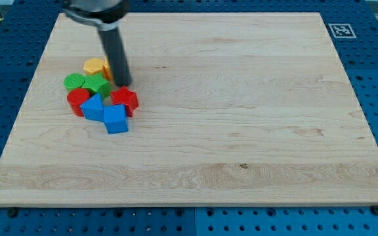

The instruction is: Slide the group of blocks left a bit

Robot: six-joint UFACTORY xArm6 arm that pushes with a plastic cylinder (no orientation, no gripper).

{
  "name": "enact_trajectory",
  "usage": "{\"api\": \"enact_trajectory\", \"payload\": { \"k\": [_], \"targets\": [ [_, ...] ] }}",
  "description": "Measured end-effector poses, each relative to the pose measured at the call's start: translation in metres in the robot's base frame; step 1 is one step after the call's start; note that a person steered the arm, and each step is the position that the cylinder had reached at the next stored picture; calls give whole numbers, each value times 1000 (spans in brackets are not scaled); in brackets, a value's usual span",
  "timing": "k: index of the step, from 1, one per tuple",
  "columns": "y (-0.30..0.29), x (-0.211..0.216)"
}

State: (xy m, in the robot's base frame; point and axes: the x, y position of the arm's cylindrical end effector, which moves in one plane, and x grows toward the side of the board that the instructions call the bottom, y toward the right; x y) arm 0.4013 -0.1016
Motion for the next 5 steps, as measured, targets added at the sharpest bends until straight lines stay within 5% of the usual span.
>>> {"api": "enact_trajectory", "payload": {
  "k": [1, 2, 3, 5],
  "targets": [
    [68, 22],
    [77, 69],
    [50, 105],
    [20, 110]
  ]
}}
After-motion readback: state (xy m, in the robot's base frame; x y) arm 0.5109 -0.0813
